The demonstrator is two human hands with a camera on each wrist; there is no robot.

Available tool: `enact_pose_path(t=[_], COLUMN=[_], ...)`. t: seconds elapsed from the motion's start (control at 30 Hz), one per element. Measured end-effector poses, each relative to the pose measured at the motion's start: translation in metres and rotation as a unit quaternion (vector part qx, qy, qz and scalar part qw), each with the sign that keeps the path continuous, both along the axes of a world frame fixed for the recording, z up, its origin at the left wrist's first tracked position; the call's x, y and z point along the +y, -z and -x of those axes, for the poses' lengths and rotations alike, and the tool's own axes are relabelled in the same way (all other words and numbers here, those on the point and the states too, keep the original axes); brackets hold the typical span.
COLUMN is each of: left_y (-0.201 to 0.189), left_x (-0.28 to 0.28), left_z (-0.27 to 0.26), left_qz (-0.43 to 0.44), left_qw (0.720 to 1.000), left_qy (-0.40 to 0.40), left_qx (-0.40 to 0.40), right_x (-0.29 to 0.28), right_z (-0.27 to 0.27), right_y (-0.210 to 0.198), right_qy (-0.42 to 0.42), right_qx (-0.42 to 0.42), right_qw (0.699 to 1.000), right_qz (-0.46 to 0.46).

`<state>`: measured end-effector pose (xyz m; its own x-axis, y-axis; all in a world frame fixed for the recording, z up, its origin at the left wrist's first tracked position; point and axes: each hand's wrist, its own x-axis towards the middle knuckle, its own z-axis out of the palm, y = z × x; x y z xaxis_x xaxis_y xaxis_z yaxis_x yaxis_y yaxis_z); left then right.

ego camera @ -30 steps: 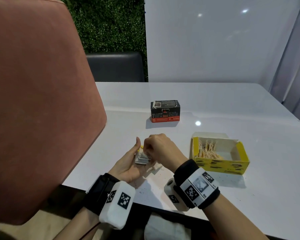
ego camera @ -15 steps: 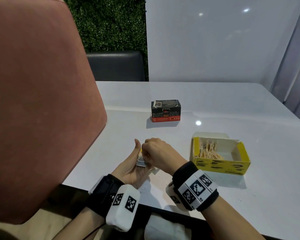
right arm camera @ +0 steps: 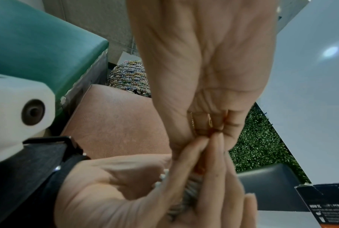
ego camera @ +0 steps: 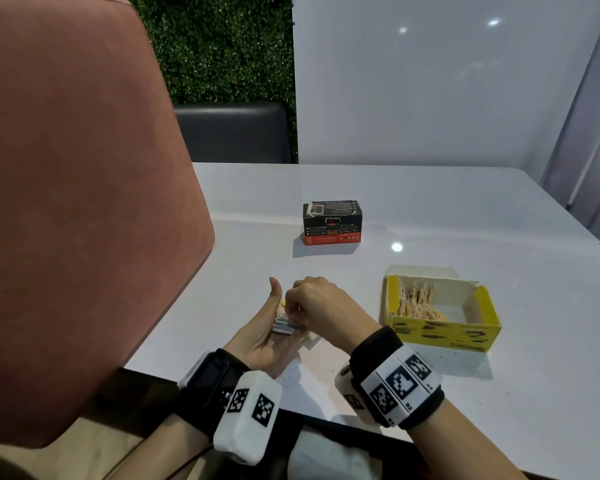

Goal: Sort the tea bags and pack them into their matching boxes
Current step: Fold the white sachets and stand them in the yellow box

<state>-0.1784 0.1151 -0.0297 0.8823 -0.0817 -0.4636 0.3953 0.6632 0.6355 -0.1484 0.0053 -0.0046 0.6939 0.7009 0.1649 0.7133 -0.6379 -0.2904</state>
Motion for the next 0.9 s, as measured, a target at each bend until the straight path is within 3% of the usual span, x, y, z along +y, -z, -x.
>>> enact_pose_path(t=[0.1,0.4,0.53,0.63,0.7,0.77,0.9], left_y=[0.000,0.014,0.016,0.020,0.018,0.016,0.003], left_x=[0.001,0.005,0.005,0.008,0.012,0.015,0.007], left_z=[0.000,-0.007,-0.005,-0.007,-0.003,-0.001,0.007], left_qz=[0.035,0.007,0.003,0.004,-0.011,-0.102,-0.275], left_qw=[0.999,1.000,1.000,0.998,0.994,0.975,0.888], left_qy=[0.008,0.006,0.023,0.025,0.068,0.155,0.315], left_qx=[0.001,-0.002,-0.021,-0.050,-0.080,-0.125,-0.192], right_x=[0.003,0.005,0.005,-0.008,-0.021,-0.033,-0.044], right_z=[0.002,0.006,0.007,-0.004,-0.015,-0.022,-0.018], right_y=[0.002,0.000,0.001,-0.010,-0.017,-0.021,-0.023], right_qy=[0.000,0.024,0.013,0.011,0.036,0.042,-0.015], right_qx=[-0.018,-0.026,0.012,0.073,0.097,0.136,0.245], right_qw=[1.000,0.999,1.000,0.995,0.986,0.981,0.968], right_qz=[0.015,-0.001,-0.002,-0.070,-0.132,-0.131,-0.050])
